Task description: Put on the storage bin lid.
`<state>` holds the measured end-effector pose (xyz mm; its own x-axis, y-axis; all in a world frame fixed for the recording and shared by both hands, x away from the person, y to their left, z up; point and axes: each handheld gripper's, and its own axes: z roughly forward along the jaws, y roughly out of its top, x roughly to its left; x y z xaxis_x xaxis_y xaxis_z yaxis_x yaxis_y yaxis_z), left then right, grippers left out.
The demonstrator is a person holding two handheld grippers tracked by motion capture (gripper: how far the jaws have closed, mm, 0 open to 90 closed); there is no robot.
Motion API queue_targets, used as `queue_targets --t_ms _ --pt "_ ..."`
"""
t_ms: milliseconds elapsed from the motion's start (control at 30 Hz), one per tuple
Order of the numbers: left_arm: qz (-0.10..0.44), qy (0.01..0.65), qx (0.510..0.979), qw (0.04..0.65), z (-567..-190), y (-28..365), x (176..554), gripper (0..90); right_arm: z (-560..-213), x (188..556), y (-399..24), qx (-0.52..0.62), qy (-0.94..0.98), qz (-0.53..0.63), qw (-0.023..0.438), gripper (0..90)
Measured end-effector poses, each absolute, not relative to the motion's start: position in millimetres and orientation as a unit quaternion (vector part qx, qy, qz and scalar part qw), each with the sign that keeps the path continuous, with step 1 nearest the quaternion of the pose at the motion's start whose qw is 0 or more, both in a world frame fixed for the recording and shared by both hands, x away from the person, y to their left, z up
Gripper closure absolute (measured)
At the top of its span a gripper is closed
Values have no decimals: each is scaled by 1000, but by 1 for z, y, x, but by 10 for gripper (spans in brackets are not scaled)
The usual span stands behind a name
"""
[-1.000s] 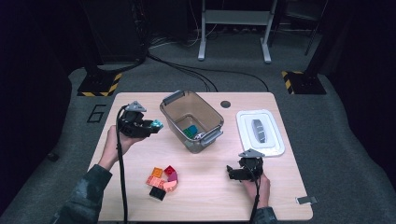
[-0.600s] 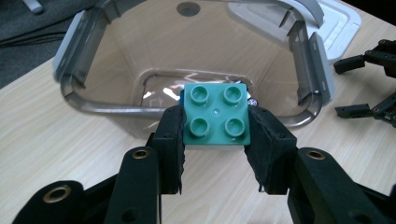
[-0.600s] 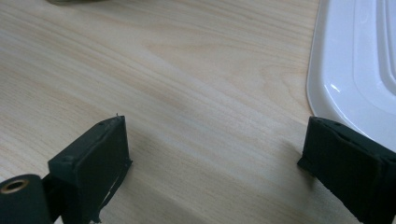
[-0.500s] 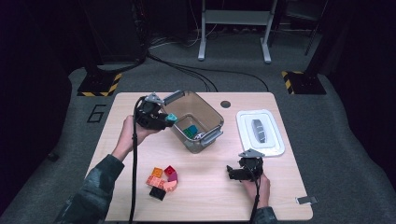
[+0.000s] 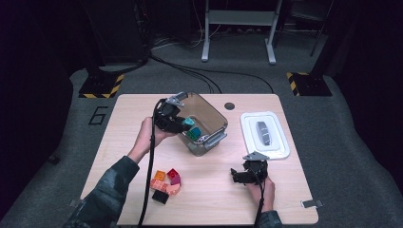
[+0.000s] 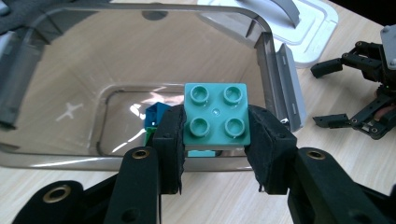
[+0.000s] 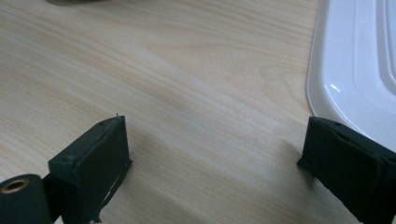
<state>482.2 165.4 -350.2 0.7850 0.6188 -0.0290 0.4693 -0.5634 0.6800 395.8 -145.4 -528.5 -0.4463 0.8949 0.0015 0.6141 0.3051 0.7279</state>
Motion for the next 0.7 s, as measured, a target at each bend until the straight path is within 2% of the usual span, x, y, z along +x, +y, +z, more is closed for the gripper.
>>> queue_targets --t_ms 700 --pt "70 298 902 305 -375 134 486 587 -529 396 -145 484 780 338 207 63"
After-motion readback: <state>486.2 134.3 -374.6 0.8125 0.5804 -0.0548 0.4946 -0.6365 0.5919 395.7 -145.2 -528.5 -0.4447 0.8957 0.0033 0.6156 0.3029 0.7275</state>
